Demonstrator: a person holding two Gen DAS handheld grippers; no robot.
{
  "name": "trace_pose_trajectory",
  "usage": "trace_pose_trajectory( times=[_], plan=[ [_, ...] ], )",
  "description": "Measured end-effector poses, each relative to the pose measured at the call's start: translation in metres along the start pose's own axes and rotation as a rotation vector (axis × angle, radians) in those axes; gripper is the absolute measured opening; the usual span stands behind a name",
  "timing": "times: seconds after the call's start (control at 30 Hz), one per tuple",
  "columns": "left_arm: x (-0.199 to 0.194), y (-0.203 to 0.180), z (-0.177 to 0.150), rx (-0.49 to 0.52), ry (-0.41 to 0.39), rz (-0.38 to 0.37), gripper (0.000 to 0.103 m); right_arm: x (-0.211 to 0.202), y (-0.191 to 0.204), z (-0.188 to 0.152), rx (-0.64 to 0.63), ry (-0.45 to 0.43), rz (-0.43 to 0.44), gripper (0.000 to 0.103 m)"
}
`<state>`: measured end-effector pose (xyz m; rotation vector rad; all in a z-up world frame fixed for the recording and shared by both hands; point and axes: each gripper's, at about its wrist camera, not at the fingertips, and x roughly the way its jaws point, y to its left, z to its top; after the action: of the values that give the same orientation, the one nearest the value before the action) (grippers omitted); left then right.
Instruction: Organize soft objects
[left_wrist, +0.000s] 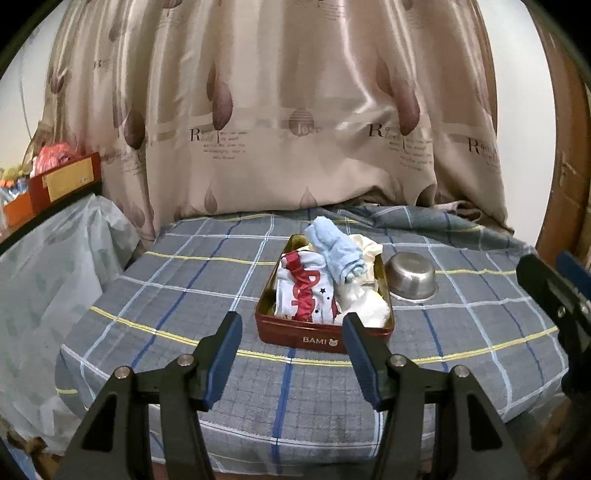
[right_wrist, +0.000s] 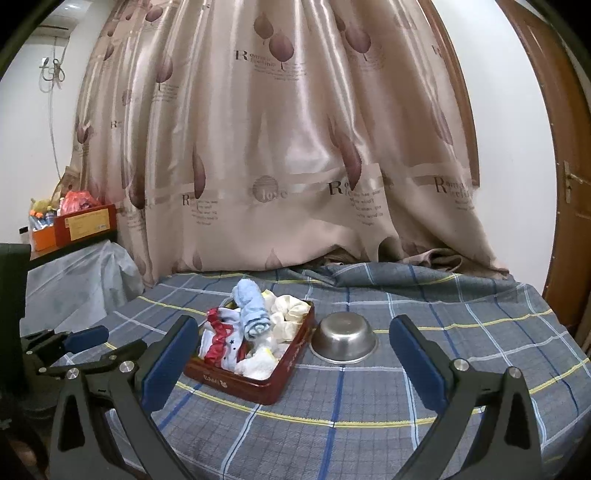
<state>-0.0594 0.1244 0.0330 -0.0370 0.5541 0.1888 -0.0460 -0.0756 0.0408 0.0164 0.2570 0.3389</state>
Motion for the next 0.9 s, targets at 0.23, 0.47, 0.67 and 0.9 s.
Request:
trace_pose_trajectory(
  times=[0.23,0.47,0.67,0.9],
  plan=[
    [0.006,0.005,-0.001,-0.021,0.011,0.001,0.058,0.004,0.004,-0.005,-0.01,0.038,0.0,0.102],
    [0.012,0.011,-0.003,-0.041,0.029,0.0,0.058,0.008,0.009,-0.006,-0.03,0.051,0.016,0.102],
    [0.015,0.009,-0.005,-0.025,0.034,0.001,0.058,0.009,0.01,-0.008,-0.032,0.059,0.018,0.102],
    [0.015,0.008,-0.006,-0.015,0.039,-0.009,0.058,0.009,0.01,-0.009,-0.032,0.059,0.022,0.102]
  ],
)
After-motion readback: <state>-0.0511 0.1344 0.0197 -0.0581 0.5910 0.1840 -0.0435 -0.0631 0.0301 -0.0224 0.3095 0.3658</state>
